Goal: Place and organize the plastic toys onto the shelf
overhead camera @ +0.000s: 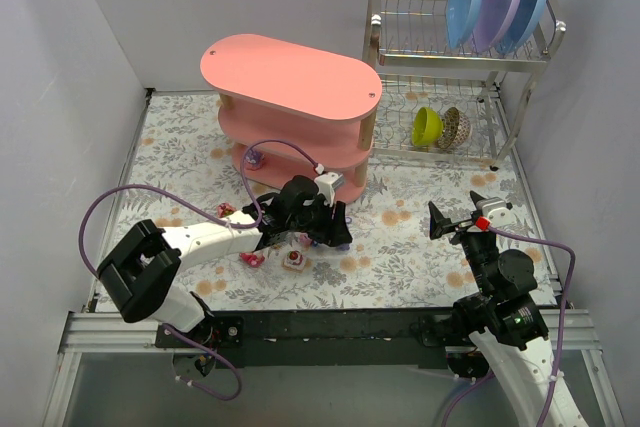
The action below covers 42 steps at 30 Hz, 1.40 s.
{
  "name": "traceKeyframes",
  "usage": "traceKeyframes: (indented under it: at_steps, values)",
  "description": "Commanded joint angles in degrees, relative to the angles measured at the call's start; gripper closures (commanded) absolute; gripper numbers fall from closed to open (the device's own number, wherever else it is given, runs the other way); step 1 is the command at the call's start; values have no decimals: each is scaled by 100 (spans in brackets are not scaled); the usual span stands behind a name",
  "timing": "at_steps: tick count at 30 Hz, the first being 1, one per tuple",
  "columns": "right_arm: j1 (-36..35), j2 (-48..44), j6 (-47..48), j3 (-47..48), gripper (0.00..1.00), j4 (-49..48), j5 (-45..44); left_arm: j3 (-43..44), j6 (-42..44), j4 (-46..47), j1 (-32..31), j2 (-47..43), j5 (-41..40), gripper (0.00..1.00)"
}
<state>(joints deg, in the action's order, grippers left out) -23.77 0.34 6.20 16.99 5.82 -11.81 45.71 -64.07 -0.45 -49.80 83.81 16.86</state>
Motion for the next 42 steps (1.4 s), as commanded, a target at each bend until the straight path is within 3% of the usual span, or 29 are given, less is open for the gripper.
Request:
traceKeyframes:
  at_steps: [1, 7, 22, 35, 42]
  values:
    - [-31, -1168, 22, 32, 2, -222, 30, 69, 71, 212, -21, -155, -34, 60]
    - [-31, -1168, 22, 41, 2, -213, 30, 43, 0, 221, -21, -154, 142, 66]
    - [-31, -1168, 22, 32, 2, -213, 30, -291, -439, 141, -30, -445, -262, 67]
    - [-31, -1168, 22, 23, 2, -231, 39, -396, -632, 308, -21, -514, -60, 84]
    - [-31, -1168, 13, 32, 2, -240, 30, -554, -878, 423, -30, -935, -200, 100]
